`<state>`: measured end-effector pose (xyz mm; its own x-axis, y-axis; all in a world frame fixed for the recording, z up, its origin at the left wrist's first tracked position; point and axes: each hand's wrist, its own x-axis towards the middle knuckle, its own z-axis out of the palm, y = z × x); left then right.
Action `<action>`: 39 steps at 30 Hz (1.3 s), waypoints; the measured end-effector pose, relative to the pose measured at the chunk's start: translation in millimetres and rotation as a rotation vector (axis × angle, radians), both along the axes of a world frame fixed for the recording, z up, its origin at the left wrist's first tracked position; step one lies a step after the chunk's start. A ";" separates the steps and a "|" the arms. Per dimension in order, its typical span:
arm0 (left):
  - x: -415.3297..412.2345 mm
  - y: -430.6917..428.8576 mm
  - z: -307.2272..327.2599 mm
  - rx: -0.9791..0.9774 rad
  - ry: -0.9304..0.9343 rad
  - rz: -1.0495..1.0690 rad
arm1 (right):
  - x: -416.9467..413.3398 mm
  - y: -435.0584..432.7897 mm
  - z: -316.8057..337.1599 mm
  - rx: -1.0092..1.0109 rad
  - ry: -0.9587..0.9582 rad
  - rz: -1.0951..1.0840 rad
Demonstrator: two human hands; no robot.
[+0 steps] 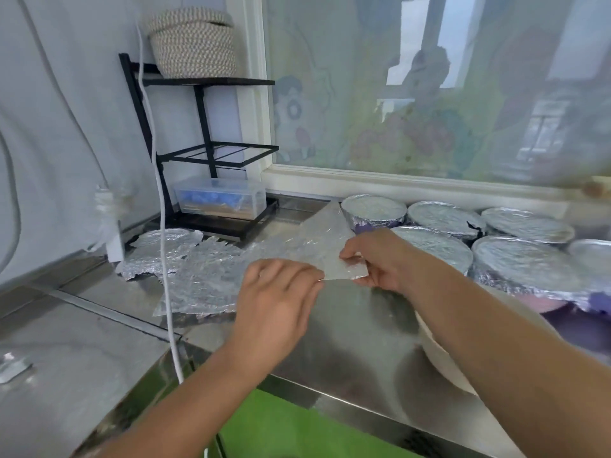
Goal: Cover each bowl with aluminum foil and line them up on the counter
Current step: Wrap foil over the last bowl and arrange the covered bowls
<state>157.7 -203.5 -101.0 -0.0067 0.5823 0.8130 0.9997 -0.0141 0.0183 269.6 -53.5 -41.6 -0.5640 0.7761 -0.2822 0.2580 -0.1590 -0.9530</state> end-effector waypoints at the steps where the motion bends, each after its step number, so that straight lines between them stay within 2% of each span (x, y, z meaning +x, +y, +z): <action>1: 15.5 -4.3 5.7 -0.003 -0.010 -0.038 | 24.1 -3.5 6.1 0.033 -0.003 -0.012; 4: 52.7 -17.2 25.9 0.031 -0.160 -0.140 | 106.2 -5.3 14.8 0.146 -0.014 -0.067; 6: 66.8 -13.2 40.1 0.005 -0.395 -0.145 | 160.5 -1.9 13.4 0.181 -0.047 -0.125; 9: 74.1 19.7 47.7 -0.144 -0.811 -0.142 | 218.5 3.3 5.2 0.140 -0.126 -0.248; 12: 93.4 52.5 39.3 -0.304 -0.975 -0.135 | 250.5 7.6 -7.4 0.122 -0.140 -0.317; 14: 112.0 62.6 30.7 -0.431 -0.928 -0.159 | 263.0 8.2 -15.9 0.147 -0.207 -0.291; 17: 130.1 66.0 33.1 -0.709 -0.701 -0.288 | 275.2 2.4 -15.8 0.212 -0.387 -0.141; 20: 142.2 69.4 47.0 -0.943 -0.460 -0.305 | 278.0 -5.5 -4.3 0.278 -0.527 0.001; 22: 152.1 74.5 48.0 -1.037 -0.287 -0.258 | 273.8 -11.2 3.4 0.509 -0.784 -0.021; 24: 160.1 81.7 40.7 -1.077 -0.140 -0.188 | 265.1 -13.6 5.8 0.857 -1.084 -0.119; 25: 163.0 85.1 35.0 -1.085 -0.107 -0.162 | 259.2 -12.2 5.4 1.000 -1.113 -0.142; 26: 164.4 88.4 28.7 -1.085 -0.093 -0.148 | 251.6 -10.6 4.1 1.110 -1.051 -0.120; 28: 165.4 92.4 18.3 -1.075 -0.093 -0.136 | 233.6 -4.2 1.1 1.226 -0.906 0.051; 31: 164.9 94.1 11.4 -1.057 -0.115 -0.140 | 212.9 13.0 -17.0 1.057 -0.816 0.247; 34: 161.5 91.5 11.6 -1.059 -0.169 -0.146 | 211.4 23.0 -40.3 0.934 -0.736 0.250; 36: 159.6 88.1 11.5 -1.006 -0.319 -0.166 | 213.6 24.4 -49.8 0.951 -0.698 0.220; 39: 157.6 89.8 7.0 -0.797 -0.768 -0.242 | 214.5 24.6 -49.3 0.975 -0.698 0.219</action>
<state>315.3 -113.7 -94.0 -0.1611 0.9862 0.0384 0.6925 0.0853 0.7163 484.1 -28.9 -90.9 -0.6692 0.7397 0.0708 0.6945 0.6565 -0.2944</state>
